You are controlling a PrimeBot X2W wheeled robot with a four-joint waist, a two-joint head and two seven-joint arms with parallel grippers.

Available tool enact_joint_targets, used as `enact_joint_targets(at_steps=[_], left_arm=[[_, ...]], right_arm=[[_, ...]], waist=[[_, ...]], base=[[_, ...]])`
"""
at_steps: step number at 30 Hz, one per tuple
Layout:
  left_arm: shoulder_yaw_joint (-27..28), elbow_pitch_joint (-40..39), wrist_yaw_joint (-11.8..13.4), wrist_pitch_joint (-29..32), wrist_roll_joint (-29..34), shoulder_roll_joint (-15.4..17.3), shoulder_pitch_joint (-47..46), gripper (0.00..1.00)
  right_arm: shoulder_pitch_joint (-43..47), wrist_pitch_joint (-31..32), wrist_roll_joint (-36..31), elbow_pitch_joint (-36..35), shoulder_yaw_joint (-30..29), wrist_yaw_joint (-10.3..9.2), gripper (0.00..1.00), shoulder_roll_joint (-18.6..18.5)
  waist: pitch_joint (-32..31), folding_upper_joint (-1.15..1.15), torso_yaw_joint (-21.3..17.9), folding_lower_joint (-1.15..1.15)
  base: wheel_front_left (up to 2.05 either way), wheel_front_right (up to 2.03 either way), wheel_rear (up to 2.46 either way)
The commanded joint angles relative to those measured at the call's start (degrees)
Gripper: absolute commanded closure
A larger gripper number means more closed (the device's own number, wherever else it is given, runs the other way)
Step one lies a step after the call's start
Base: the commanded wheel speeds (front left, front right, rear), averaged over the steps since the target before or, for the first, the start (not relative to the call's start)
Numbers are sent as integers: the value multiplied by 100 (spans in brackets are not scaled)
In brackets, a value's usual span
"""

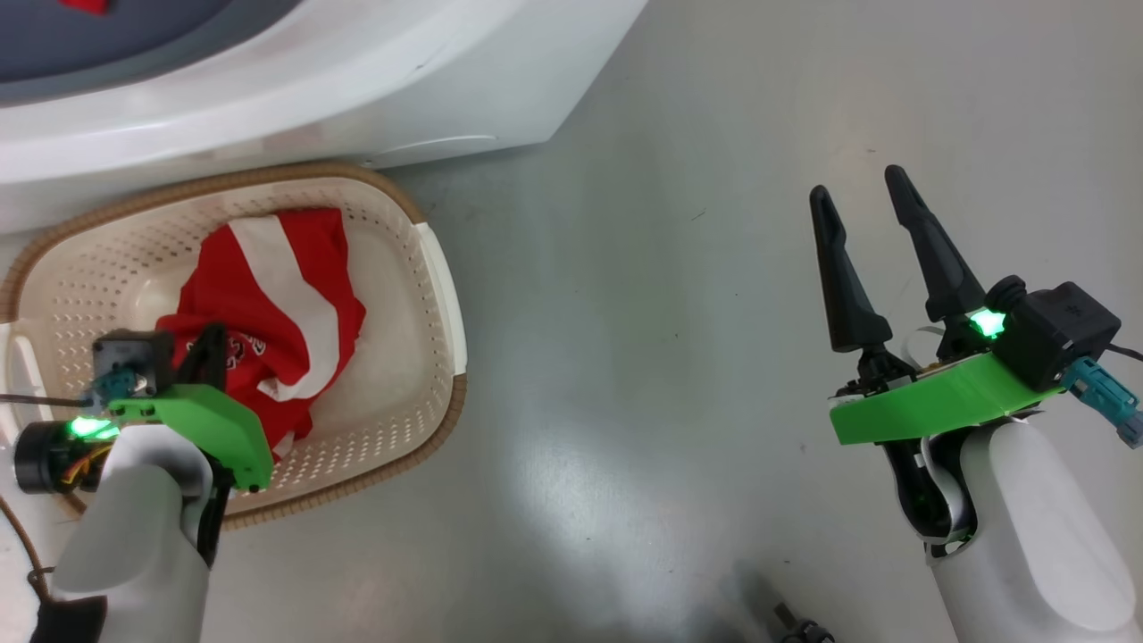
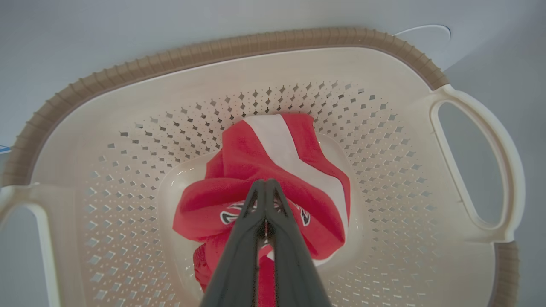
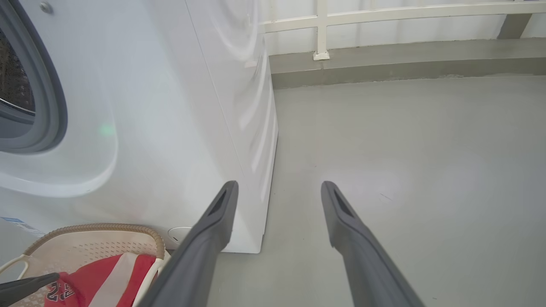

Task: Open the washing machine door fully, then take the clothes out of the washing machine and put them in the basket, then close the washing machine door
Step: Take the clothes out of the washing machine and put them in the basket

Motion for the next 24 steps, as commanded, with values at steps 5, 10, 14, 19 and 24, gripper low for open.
enact_joint_targets(at_steps=[5,10,14,19,24], left_arm=[[158,151,32,-30,-36,223,-69,0],[201,86,16,-30,-125,180,-69,0],[247,-109,0,-30,-210,108,19,0],[361,-360,-13,-30,-344,19,145,0],[415,-724,-24,-30,-411,-76,355,0]], right_arm=[[20,-36,45,-113,132,36,0,20],[27,-36,26,-83,112,36,0,20],[61,-36,-9,-45,75,36,0,20],[124,-36,-55,-15,23,36,0,20],[236,-36,-128,50,-28,36,0,20]], waist=[[-19,0,-7,0],[-104,0,42,0],[-247,0,93,0],[-437,0,155,0],[-707,0,236,0]], base=[[0,0,0],[0,0,0],[0,0,0],[0,0,0],[0,0,0]])
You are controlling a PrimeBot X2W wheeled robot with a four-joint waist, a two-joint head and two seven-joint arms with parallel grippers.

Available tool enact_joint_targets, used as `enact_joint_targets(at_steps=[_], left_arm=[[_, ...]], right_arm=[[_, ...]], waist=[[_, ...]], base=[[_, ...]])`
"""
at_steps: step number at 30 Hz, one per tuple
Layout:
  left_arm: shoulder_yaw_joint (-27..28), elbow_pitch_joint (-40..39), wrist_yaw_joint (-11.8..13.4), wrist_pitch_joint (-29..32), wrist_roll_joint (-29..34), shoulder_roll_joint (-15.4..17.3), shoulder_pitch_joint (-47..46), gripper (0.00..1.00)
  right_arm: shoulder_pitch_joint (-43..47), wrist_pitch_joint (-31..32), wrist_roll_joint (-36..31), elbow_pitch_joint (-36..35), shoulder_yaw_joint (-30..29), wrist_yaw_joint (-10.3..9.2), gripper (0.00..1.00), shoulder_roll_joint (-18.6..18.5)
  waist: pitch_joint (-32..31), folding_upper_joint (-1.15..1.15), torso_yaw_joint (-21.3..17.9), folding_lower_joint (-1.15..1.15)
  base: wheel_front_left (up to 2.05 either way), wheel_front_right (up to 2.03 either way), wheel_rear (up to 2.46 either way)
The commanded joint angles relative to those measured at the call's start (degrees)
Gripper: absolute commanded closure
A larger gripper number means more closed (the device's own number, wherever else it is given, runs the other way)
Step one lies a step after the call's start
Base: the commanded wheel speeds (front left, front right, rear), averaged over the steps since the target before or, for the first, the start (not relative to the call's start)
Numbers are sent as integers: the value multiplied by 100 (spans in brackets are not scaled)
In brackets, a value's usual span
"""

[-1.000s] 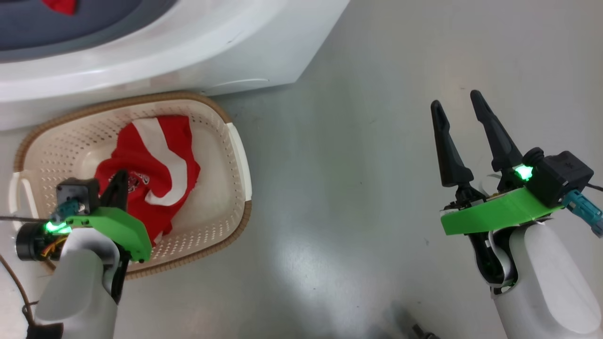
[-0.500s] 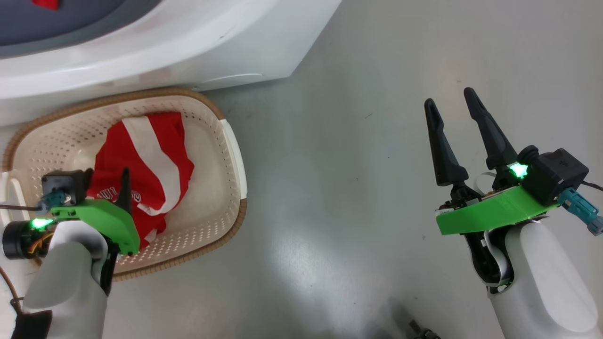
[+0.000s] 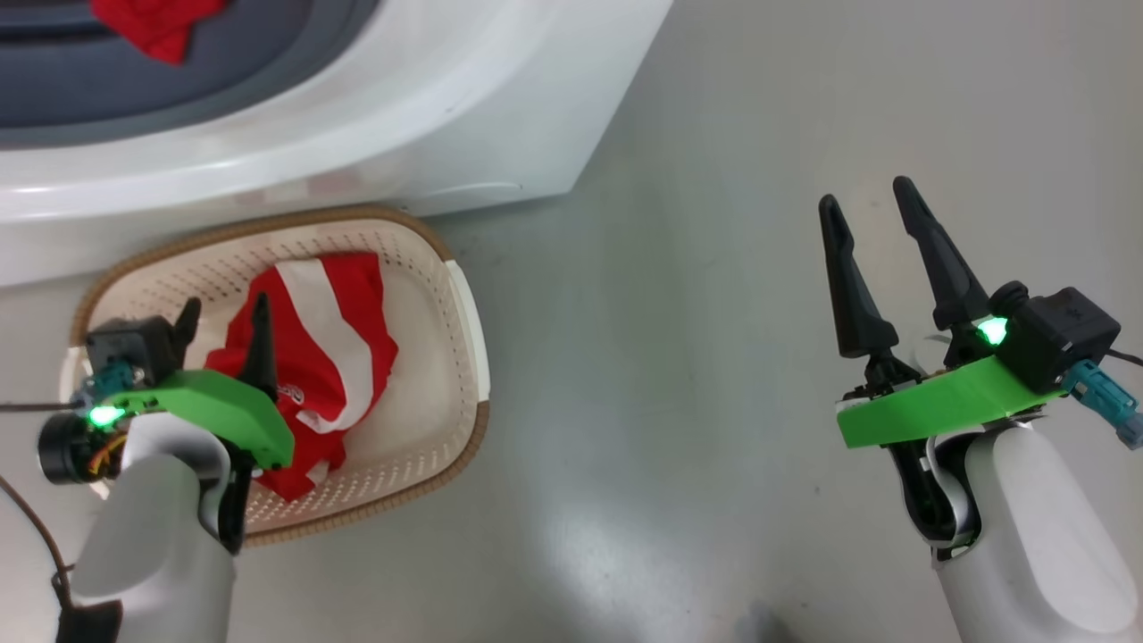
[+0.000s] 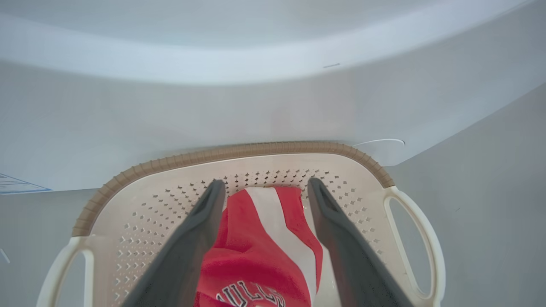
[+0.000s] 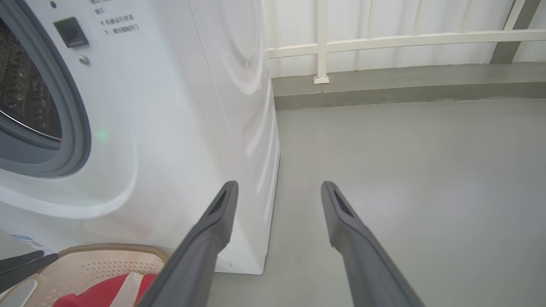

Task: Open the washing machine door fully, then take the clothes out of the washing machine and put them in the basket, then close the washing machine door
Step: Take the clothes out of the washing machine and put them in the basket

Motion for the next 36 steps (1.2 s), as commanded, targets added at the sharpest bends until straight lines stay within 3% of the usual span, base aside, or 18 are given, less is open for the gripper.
enact_joint_targets(at_steps=[1,21,36], left_arm=[[134,-134,-27,-29,-33,169,221,0],[343,-1821,-32,-29,-237,-2,1211,0],[677,-3277,-33,-29,32,-149,2297,0]], right_arm=[[217,-36,-81,-100,75,36,0,19],[679,-36,-59,49,-3,36,0,-159],[1215,-36,64,152,-50,36,0,-387]], waist=[[-159,0,77,0],[-1117,0,289,0],[-2049,0,387,0]], base=[[0,0,0],[0,0,0],[0,0,0]])
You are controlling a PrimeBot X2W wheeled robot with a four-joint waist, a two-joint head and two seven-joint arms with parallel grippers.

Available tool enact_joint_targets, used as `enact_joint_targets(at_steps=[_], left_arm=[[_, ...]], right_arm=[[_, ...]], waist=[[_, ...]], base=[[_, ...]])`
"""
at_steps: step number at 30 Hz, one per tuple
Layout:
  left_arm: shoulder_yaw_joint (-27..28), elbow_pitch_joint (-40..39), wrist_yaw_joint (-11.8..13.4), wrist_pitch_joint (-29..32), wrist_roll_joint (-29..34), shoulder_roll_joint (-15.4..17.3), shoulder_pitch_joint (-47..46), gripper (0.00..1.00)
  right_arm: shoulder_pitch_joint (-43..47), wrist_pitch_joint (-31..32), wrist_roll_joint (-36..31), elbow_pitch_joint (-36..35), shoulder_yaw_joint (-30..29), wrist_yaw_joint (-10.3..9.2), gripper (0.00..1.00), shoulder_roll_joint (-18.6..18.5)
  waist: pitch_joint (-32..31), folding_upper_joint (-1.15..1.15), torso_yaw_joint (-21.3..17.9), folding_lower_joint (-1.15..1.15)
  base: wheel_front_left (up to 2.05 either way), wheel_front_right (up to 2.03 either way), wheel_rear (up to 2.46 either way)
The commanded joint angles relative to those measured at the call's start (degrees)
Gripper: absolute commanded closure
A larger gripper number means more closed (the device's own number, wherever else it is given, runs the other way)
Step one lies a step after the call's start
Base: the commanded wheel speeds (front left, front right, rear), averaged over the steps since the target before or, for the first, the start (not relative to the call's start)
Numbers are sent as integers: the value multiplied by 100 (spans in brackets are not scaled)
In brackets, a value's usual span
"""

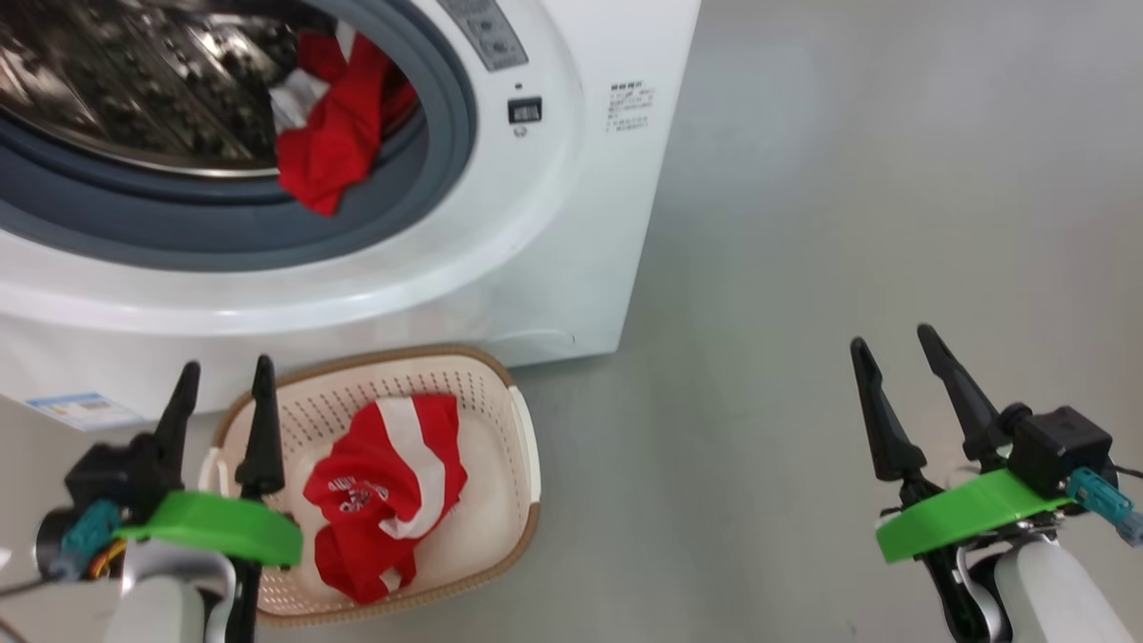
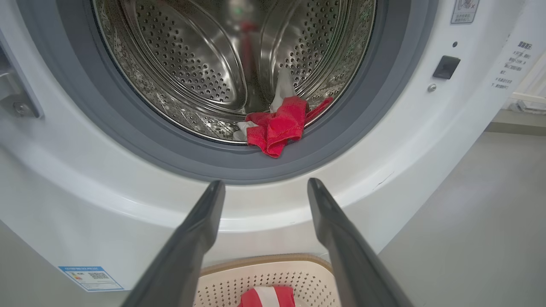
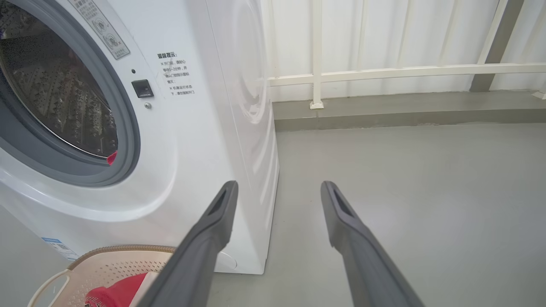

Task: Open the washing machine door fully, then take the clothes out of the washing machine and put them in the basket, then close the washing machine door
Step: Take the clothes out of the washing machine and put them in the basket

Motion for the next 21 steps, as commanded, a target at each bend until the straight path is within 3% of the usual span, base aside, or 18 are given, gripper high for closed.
enact_joint_targets(at_steps=[1,21], left_arm=[[240,-345,-30,-29,66,83,233,0],[551,-1728,-31,-29,302,-46,1738,0]], right_arm=[[128,-36,52,-118,94,36,0,-106],[823,-36,175,-161,48,36,0,-315]], waist=[[-294,0,57,0],[-996,0,104,0]], base=[[0,0,0],[0,0,0]])
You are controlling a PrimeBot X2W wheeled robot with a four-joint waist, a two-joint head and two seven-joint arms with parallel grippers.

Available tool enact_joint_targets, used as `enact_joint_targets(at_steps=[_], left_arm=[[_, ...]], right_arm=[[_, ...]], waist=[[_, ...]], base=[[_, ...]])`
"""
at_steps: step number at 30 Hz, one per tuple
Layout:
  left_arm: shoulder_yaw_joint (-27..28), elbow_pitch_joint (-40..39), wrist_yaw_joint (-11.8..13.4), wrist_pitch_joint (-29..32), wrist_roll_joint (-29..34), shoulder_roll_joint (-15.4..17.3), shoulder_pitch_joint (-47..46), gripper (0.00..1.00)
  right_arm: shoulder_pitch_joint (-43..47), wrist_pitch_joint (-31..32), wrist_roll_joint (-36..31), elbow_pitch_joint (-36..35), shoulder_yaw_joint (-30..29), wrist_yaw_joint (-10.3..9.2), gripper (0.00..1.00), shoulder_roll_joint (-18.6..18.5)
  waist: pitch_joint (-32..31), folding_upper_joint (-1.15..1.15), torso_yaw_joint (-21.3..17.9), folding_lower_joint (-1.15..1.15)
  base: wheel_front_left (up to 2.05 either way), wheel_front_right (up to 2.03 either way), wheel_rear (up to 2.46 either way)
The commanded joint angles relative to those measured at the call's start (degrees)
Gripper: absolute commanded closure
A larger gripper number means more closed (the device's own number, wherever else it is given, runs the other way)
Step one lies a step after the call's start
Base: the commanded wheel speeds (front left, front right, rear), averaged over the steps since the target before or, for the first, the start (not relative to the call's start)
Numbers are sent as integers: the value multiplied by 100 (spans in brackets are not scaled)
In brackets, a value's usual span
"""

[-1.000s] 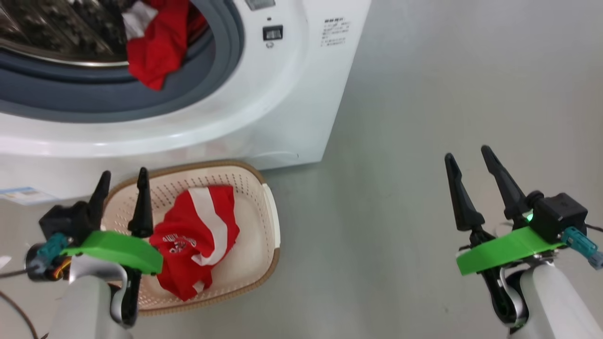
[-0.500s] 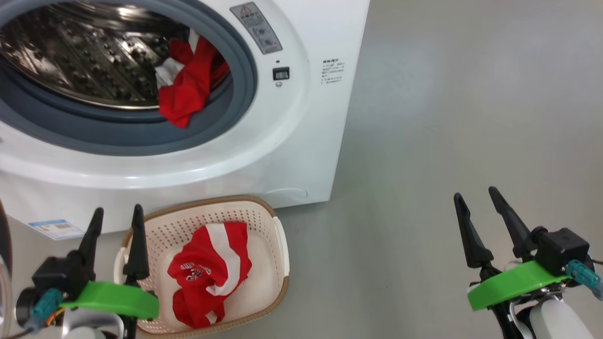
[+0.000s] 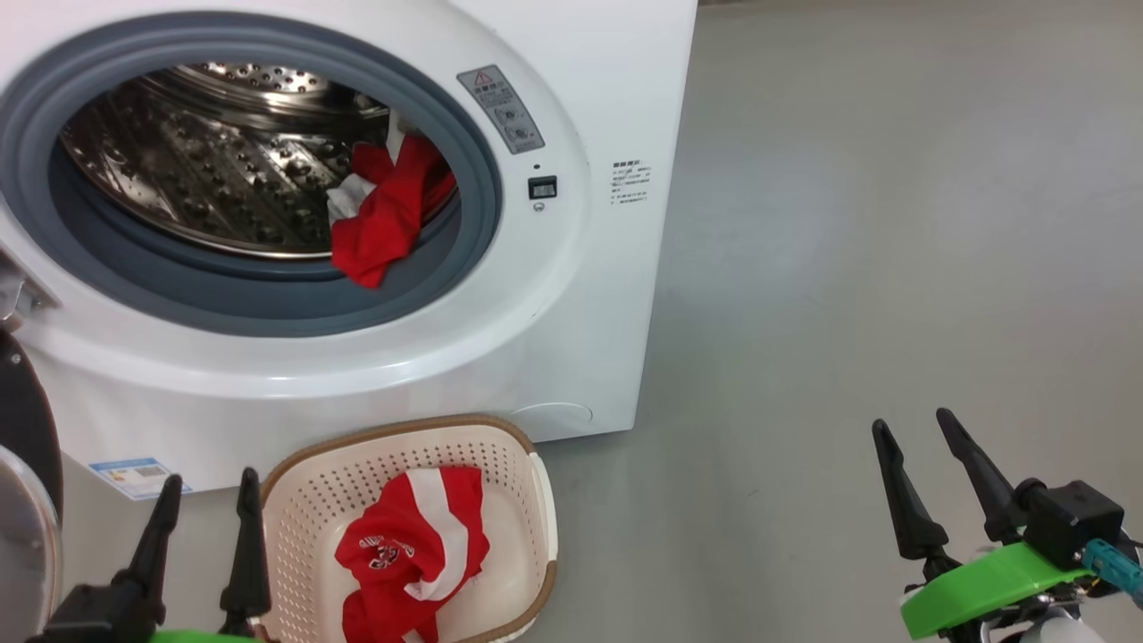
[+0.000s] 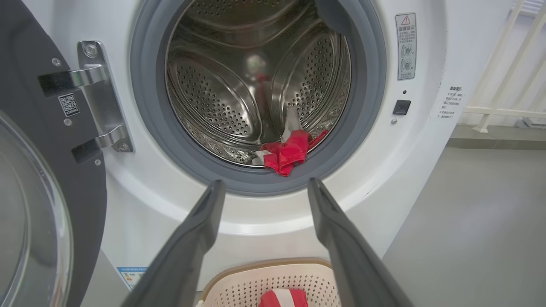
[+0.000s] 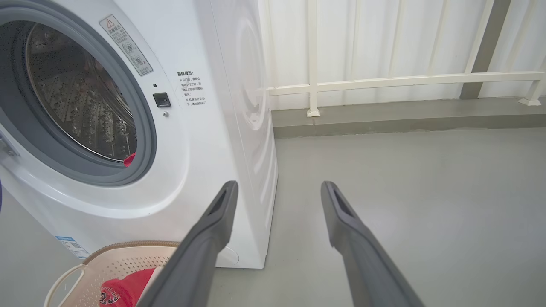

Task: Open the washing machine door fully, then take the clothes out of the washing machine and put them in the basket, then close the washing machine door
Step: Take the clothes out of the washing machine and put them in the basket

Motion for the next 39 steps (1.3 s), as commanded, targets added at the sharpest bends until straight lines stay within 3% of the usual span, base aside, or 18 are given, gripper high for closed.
enact_joint_targets(at_steps=[1,24,32,39], left_arm=[[222,-225,-31,-29,100,76,50,0],[218,-682,26,-29,13,7,398,0],[6,-399,-3,-29,100,19,-179,0],[-407,302,-26,-29,32,284,-1261,0]], right_arm=[[51,-36,25,-145,73,36,0,-102],[122,-36,0,-217,-16,36,0,-92],[-63,-36,-46,-276,-27,36,0,30],[-371,-36,-89,-315,32,36,0,185]], waist=[[-46,0,-17,0],[62,0,-25,0],[433,0,8,0],[974,0,-55,0]], base=[[0,0,0],[0,0,0],[0,0,0],[0,0,0]])
